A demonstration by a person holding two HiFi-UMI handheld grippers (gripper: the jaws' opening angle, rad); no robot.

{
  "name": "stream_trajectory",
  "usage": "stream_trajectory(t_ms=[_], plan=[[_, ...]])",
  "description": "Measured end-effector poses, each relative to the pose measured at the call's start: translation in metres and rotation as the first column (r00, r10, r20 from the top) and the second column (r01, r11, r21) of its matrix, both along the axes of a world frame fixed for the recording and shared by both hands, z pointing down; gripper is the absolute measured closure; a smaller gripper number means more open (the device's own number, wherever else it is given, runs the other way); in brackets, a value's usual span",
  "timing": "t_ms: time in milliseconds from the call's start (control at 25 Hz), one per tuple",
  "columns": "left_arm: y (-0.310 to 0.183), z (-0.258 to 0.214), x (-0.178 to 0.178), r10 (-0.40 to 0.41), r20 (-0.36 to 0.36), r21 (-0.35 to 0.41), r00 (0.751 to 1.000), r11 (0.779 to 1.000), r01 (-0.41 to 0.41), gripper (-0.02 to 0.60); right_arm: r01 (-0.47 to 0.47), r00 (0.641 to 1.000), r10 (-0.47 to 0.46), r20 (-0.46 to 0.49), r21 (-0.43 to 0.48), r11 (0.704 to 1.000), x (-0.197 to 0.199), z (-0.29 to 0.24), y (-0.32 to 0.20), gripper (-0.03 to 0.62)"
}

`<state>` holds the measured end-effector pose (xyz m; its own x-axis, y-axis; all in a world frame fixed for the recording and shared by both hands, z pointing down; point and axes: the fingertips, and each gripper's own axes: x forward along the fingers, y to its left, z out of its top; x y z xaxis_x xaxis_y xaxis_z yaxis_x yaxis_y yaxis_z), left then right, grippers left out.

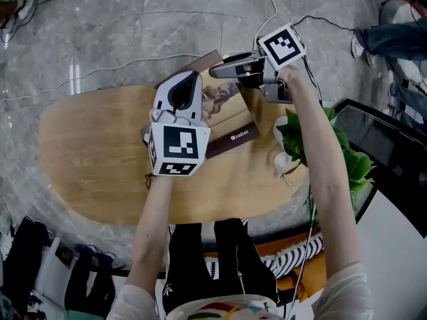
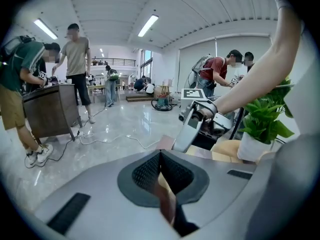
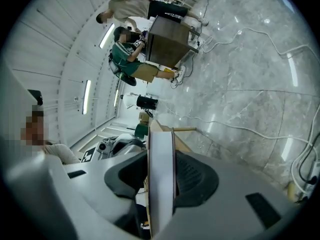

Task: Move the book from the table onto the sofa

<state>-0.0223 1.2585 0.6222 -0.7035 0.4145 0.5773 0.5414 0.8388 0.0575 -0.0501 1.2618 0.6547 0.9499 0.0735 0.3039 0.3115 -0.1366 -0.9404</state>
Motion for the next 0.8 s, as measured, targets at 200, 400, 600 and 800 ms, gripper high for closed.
stream_trajectory(t_ms=[200, 400, 600, 800], plan=[[0.010, -0.055, 0.003, -0.008, 0.049, -0.065, 0.999, 0.998, 0.011, 0.574, -0.057, 0.995, 0.065, 0.073, -0.110, 0.992, 0.002, -0.052, 0.016, 0.434], [0.029, -0.139, 0.020, -0.027, 0.107, -0.149, 0.994, 0.988, 0.043, 0.574, -0.126, 0.977, 0.166, 0.134, -0.269, 0.955, 0.007, -0.139, 0.030, 0.434], [0.027, -0.234, 0.038, -0.033, 0.164, -0.210, 0.986, 0.975, 0.068, 0.574, -0.191, 0.947, 0.283, 0.149, -0.447, 0.874, 0.023, -0.243, 0.021, 0.434], [0.020, -0.326, 0.056, -0.031, 0.244, -0.237, 0.969, 0.967, 0.091, 0.574, -0.348, 0.837, 0.532, 0.127, -0.627, 0.697, 0.029, -0.346, 0.004, 0.434]])
